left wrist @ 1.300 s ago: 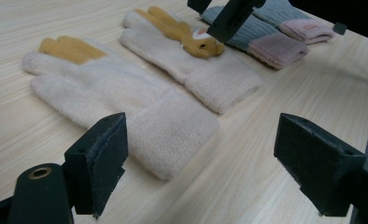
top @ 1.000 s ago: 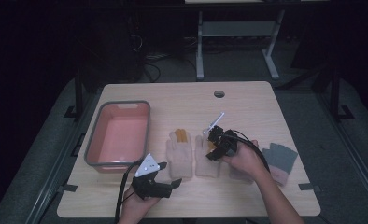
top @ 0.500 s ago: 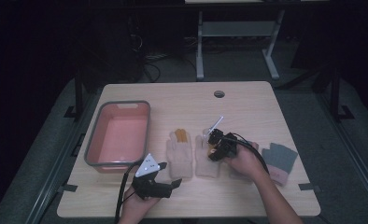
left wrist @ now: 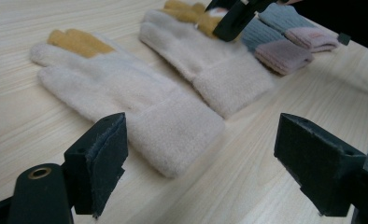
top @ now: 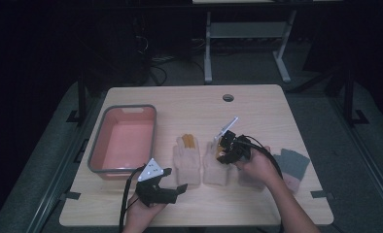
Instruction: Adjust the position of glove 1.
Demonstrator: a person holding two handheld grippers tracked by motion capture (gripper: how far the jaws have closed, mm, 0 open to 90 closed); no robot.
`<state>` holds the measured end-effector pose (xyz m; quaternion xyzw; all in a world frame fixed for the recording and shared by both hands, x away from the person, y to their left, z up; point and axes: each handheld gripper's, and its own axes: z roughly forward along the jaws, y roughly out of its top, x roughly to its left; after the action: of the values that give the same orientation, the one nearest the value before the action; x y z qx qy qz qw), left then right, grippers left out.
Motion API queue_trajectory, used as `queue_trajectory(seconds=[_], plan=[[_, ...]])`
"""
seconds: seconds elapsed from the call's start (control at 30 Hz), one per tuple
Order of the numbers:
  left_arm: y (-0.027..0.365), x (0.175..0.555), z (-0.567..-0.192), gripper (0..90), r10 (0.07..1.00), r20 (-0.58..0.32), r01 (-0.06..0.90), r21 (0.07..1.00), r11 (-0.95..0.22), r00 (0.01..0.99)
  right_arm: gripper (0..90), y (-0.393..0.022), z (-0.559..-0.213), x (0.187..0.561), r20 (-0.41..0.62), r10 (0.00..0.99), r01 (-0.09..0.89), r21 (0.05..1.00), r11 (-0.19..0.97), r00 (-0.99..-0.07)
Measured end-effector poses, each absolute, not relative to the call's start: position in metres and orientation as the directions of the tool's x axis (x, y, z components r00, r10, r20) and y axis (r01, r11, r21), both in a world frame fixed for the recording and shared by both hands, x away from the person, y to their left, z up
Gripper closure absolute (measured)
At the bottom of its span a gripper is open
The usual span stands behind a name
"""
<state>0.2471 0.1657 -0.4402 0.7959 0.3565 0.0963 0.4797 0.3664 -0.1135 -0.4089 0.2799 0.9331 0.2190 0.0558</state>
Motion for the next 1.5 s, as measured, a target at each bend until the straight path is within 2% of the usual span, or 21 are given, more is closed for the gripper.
queue_trajectory(seconds=[0.27, 0.53, 0.87, 1.1, 1.3, 1.5], plan=[[0.165, 0.244, -0.44, 17.6, 0.676, -0.168, 0.463, 0.84, -0.283, 0.718, 63.2, -0.104, -0.374, 0.355, -0.021, 0.5, 0.427, 0.489, 0.76, -0.866], [0.167, 0.245, -0.44, 17.6, 0.674, -0.167, 0.464, 0.838, -0.288, 0.72, 63.1, -0.085, -0.36, 0.358, -0.04, 0.453, 0.373, 0.506, 0.778, -0.89], [0.172, 0.245, -0.436, 17.6, 0.683, -0.186, 0.477, 0.838, -0.265, 0.706, 63.0, -0.045, -0.364, 0.367, -0.024, 0.382, 0.32, 0.5, 0.805, -0.924], [0.171, 0.246, -0.437, 17.6, 0.687, -0.199, 0.487, 0.835, -0.255, 0.699, 62.7, -0.031, -0.37, 0.372, -0.007, 0.359, 0.31, 0.487, 0.816, -0.933], [0.17, 0.248, -0.438, 17.6, 0.689, -0.2, 0.497, 0.828, -0.262, 0.696, 61.7, -0.025, -0.382, 0.379, 0.007, 0.365, 0.328, 0.454, 0.828, -0.931], [0.169, 0.253, -0.44, 17.9, 0.693, -0.242, 0.534, 0.811, -0.24, 0.679, 58.5, -0.022, -0.407, 0.386, 0.042, 0.391, 0.37, 0.428, 0.824, -0.919]])
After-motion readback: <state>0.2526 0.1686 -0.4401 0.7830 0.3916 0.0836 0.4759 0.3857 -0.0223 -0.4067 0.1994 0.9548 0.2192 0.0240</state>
